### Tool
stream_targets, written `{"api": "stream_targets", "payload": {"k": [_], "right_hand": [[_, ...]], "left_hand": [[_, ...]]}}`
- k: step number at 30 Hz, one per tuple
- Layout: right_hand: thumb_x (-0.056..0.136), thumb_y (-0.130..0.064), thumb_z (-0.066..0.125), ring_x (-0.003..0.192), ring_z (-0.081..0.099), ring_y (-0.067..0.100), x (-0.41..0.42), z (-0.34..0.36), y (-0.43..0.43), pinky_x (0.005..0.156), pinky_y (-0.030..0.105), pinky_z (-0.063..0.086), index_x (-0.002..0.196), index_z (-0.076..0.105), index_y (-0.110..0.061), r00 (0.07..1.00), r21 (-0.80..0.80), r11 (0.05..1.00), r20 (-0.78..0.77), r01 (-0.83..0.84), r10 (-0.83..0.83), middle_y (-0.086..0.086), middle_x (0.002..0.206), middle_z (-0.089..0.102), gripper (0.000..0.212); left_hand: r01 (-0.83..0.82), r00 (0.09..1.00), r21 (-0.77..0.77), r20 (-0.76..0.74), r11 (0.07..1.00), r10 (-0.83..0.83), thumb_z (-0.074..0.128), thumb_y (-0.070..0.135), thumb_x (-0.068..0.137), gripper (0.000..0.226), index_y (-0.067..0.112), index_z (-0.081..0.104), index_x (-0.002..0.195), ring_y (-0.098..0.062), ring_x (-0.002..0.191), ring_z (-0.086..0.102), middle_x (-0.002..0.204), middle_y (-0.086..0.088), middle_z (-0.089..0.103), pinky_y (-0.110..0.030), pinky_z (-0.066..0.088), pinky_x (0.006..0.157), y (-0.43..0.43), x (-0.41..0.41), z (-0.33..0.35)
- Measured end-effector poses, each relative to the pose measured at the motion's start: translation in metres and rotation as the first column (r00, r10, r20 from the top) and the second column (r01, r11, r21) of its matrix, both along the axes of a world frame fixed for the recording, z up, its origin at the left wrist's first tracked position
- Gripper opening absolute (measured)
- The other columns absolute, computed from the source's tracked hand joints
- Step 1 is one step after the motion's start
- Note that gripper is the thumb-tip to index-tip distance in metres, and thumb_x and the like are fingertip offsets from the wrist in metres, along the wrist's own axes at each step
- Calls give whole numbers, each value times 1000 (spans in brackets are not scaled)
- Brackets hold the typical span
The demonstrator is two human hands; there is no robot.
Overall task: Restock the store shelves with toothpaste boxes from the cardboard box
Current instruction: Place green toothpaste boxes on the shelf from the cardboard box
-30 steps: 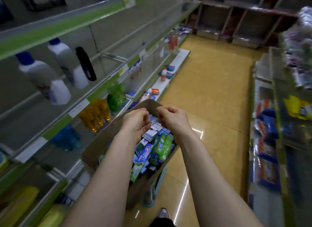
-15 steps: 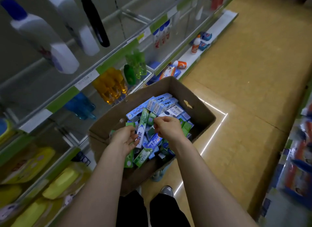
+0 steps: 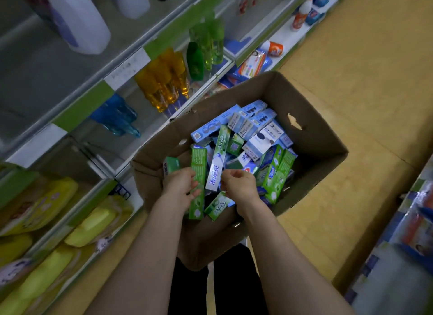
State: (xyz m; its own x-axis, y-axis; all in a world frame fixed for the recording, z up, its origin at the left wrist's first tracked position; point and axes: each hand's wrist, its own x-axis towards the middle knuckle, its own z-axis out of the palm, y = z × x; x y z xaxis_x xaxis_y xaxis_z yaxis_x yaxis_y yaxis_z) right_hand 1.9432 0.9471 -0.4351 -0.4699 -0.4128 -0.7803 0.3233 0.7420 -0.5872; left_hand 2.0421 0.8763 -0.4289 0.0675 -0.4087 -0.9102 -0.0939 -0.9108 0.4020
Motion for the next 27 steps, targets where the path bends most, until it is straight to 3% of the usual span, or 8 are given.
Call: {"api": "stream_targets", "payload": {"k": [4,6,11,13,17,20,23,27], "right_hand": [[93,-19,56,84,58,24,-1,-20,0,84,41,51,115,63,-11,985,120,985,-134,125,-109,5,95,64,23],[93,-20,57,98,60,27,-12,-23,5,91,42,50,118,61,-13,964,175,966,-222,190,-149,7,112,64,26],[88,-23,61,112,56,31,-42,-35,20,92,39,48,120,62,-18,895,296,918,-431,263,-117,12,123,57,32],[86,-24,63,120,49,33,-49,-41,24,99,40,44,124,58,-20,902,352,901,-421,254,-90,13,130,48,38],[86,-26,65,123,47,32,-57,-51,25,102,40,42,131,50,-21,939,386,898,-336,211,-76,12,136,40,49],[85,-30,66,121,49,32,-61,-58,25,99,41,44,133,47,-22,950,401,895,-303,194,-70,12,135,41,52],[85,-32,66,122,49,33,-66,-60,26,98,41,45,137,42,-20,956,423,893,-293,154,-26,13,134,46,59],[83,-37,66,116,55,30,-76,-48,23,93,38,47,134,47,-19,968,410,899,-246,154,-54,9,128,56,57]], "left_hand": [[117,991,19,-63,993,-116,52,8,93,14,16,56,82,-13,69,51,75,-3,51,-29,45,64,-8,-18,-10],[192,978,27,-94,981,-189,53,9,93,14,17,58,83,-13,70,52,77,-2,53,-32,46,67,-8,-37,-14],[368,921,64,-163,928,-354,53,7,91,18,18,53,77,-13,64,48,72,-2,50,-26,43,61,9,-87,-23],[406,905,84,-180,910,-387,52,5,91,20,16,51,73,-12,60,45,68,-2,48,-24,42,58,18,-98,-29],[479,874,100,-153,872,-462,53,4,86,23,13,48,66,-10,36,37,50,0,43,-20,34,45,30,-107,-48],[494,868,144,-134,857,-478,55,5,83,16,13,52,69,-14,38,40,57,-5,46,-23,39,48,37,-112,-60],[480,876,191,-146,856,-459,56,10,85,10,13,56,75,-17,53,50,64,-4,53,-24,43,51,43,-115,-67],[458,887,231,-173,858,-427,57,21,89,15,14,59,76,-18,54,54,63,-5,57,-22,44,44,42,-118,-67]]}}
